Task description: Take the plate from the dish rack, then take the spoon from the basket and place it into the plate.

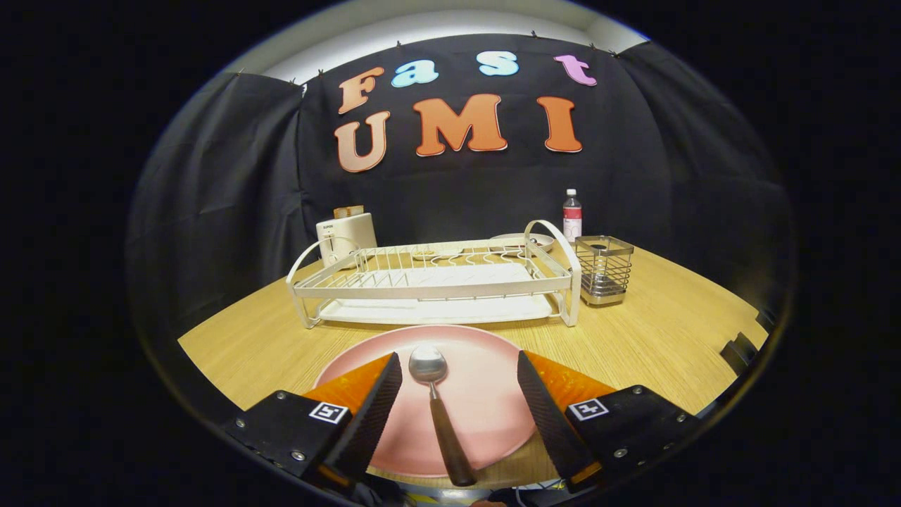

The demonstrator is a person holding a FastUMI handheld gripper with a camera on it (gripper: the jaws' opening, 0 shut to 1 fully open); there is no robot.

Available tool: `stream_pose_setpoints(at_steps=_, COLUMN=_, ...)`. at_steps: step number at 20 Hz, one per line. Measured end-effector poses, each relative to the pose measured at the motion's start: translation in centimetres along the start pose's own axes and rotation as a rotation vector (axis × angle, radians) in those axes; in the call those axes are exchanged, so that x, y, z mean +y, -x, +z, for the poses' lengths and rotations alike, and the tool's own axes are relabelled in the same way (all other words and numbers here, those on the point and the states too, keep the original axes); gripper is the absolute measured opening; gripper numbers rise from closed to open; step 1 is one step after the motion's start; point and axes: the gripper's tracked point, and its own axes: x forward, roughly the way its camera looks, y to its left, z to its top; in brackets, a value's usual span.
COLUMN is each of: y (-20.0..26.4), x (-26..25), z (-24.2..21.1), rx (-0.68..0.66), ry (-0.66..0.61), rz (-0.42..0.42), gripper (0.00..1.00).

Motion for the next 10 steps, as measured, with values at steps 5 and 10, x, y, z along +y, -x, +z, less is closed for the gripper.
stream_pose_setpoints(at_steps=5, y=0.2, x=-1.8, z=2.1, rx=-0.033, ry=0.005, rz=-0.019, gripper=0.97)
stream_pose_setpoints(at_steps=10, y=0.1, x=-5.7, z=4.8, rx=-0.078, ry=0.002, rz=-0.084, gripper=0.98)
